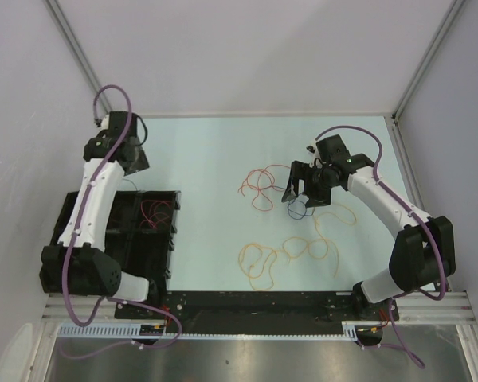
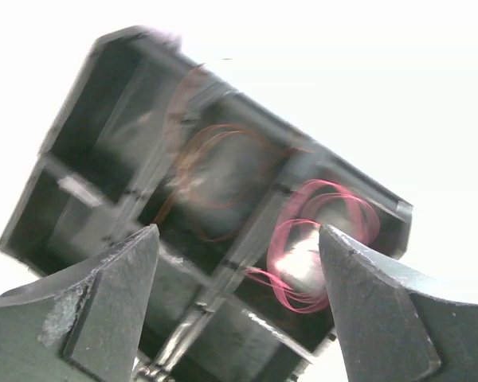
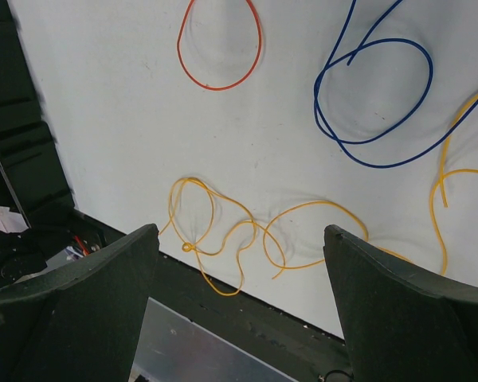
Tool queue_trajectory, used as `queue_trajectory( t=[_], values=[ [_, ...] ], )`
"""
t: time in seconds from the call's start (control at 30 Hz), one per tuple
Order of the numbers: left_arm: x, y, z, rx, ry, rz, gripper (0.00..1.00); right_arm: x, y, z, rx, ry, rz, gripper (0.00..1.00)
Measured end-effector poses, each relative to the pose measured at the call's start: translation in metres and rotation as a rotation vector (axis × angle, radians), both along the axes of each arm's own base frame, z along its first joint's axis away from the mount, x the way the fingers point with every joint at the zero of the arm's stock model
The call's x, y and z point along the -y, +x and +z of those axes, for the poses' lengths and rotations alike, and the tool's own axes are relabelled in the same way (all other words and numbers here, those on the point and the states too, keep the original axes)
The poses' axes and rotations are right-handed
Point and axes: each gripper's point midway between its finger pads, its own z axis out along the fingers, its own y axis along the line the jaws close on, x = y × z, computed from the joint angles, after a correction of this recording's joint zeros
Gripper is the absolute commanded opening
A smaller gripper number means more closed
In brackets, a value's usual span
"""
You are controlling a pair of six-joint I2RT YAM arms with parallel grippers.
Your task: Untangle the cables
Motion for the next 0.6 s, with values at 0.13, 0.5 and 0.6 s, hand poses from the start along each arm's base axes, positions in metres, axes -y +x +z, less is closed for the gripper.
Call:
queue_trajectory(
  t=[0.13, 0.5, 0.6],
  values=[
    [0.061, 0.025, 0.005, 0.029, -0.025, -0.183, 0.83, 0.0, 0.0, 0.0, 0.0, -0.001, -0.003, 0.89],
    [0.227, 0.085, -0.061, -0.062, -0.162, -0.585, 0.73, 0.022, 0.003, 0.013, 0.047, -0.038, -0.07, 0.89],
    [0.274, 0.102, -0.074, -0.069, -0.197, -0.682, 0.69, 0.033, 0.006, 0.017, 0.059, -0.051, -0.104, 0.89]
  ],
)
